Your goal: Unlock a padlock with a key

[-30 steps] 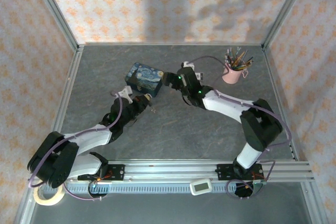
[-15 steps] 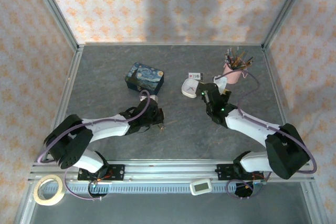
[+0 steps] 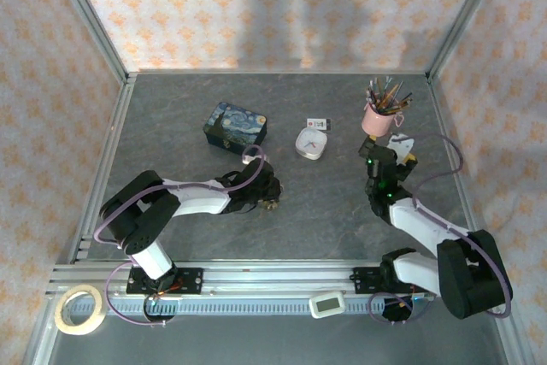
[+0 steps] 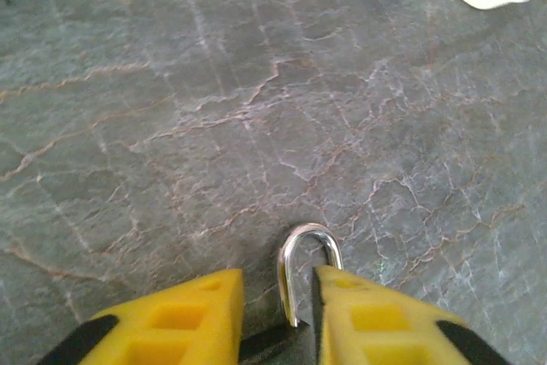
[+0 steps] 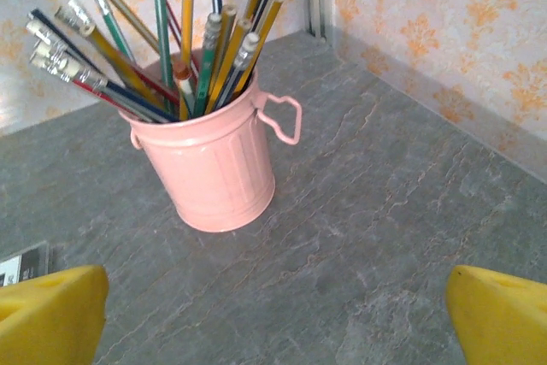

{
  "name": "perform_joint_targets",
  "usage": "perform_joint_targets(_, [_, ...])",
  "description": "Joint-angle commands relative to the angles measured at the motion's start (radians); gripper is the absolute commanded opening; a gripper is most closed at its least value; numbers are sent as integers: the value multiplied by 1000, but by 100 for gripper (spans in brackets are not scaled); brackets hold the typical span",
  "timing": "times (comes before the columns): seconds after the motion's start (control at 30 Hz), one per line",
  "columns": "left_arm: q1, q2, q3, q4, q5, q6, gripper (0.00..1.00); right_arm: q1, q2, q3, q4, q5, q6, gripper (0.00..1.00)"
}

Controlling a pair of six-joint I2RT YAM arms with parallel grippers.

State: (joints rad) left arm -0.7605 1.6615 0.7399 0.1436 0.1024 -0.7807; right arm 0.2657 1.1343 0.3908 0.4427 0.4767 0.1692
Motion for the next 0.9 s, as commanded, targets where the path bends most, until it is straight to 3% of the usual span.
perform_joint_targets(0.0, [-4, -13, 23, -5, -51, 5, 38, -30, -4, -22, 89, -26, -43, 100])
perform_joint_targets(0.2, [34, -101, 23, -27, -105, 33, 52, -84, 75, -35, 184, -44, -97, 100])
perform_joint_targets(0.4, [204, -273, -15, -12, -188, 185, 61, -121, 176, -74, 405, -109, -169, 100])
perform_joint_targets(0.6, [375, -437, -95, 57, -450, 372, 87, -155, 260, -71, 547, -187, -190, 100])
perform_joint_targets(0.7, [434, -484, -177, 171, -701, 427, 99, -176, 317, -55, 568, -216, -168, 100])
perform_joint_targets(0.8, [490, -495, -261, 320, -850, 502, 99, -177, 377, -83, 671, -226, -180, 100])
perform_joint_targets(0.87, [502, -479, -349, 520, -924, 583, 99, -180, 357, -98, 670, -237, -169, 100])
